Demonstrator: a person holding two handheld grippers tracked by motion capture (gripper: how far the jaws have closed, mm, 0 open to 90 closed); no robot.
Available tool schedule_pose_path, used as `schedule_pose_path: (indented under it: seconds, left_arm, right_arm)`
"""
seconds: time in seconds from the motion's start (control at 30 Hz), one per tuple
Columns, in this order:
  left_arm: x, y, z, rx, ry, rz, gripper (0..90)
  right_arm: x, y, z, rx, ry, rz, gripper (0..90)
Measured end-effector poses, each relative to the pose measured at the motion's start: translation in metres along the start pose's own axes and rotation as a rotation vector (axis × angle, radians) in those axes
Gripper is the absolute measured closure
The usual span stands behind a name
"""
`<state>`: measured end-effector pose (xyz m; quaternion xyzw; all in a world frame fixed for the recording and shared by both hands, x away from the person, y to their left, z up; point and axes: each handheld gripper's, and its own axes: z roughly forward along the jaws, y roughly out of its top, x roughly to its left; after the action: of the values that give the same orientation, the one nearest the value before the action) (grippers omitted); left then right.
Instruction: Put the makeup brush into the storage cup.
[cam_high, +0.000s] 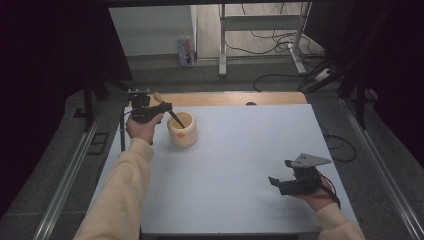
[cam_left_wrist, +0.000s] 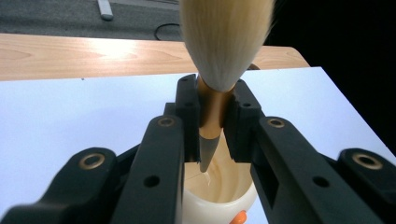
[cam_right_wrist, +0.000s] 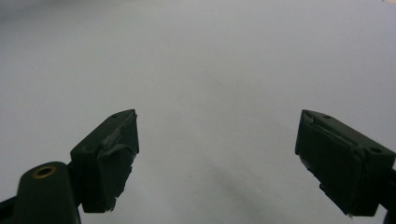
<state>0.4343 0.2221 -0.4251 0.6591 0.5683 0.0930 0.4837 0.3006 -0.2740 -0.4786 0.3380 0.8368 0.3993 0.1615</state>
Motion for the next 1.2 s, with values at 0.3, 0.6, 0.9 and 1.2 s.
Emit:
schedule_pose_path:
  seconds: [0.3, 0.6, 0.9, 1.2]
  left_arm:
    - [-0.002, -0.007, 0.008, 0.023, -0.002, 0.007, 78.5]
    - [-0.002, -0.008, 0.011, 0.018, -0.005, 0.009, 77.3]
    - [-0.014, -0.004, 0.005, -0.019, 0.085, 0.058, 15.6]
    - [-0.021, -0.004, -0.017, -0.024, 0.059, 0.086, 10.7]
  right_arm:
    - [0.001, 0.000, 0.000, 0.003, 0.000, -0.003, 14.3]
    - [0.001, 0.000, 0.001, 0.002, 0.008, -0.009, 14.1]
    - [0.001, 0.000, 0.001, -0.003, 0.010, -0.010, 14.1]
    - [0.002, 0.000, 0.000, -0.006, 0.011, -0.012, 14.1]
